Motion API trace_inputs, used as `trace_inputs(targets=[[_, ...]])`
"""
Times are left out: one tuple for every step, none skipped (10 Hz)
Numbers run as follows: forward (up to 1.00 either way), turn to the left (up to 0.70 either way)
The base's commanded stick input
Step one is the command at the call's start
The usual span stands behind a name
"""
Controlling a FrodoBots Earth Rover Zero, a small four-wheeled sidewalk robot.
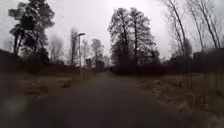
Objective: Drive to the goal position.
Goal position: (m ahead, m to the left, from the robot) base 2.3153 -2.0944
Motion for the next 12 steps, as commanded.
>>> trace_inputs(targets=[[0.70, 0.00], [0.70, 0.00], [0.70, 0.00], [0.70, 0.00], [0.70, 0.00], [0.70, 0.00], [0.70, 0.00], [0.70, 0.00], [0.70, 0.00], [0.70, 0.00], [0.70, 0.00], [0.70, 0.00]])
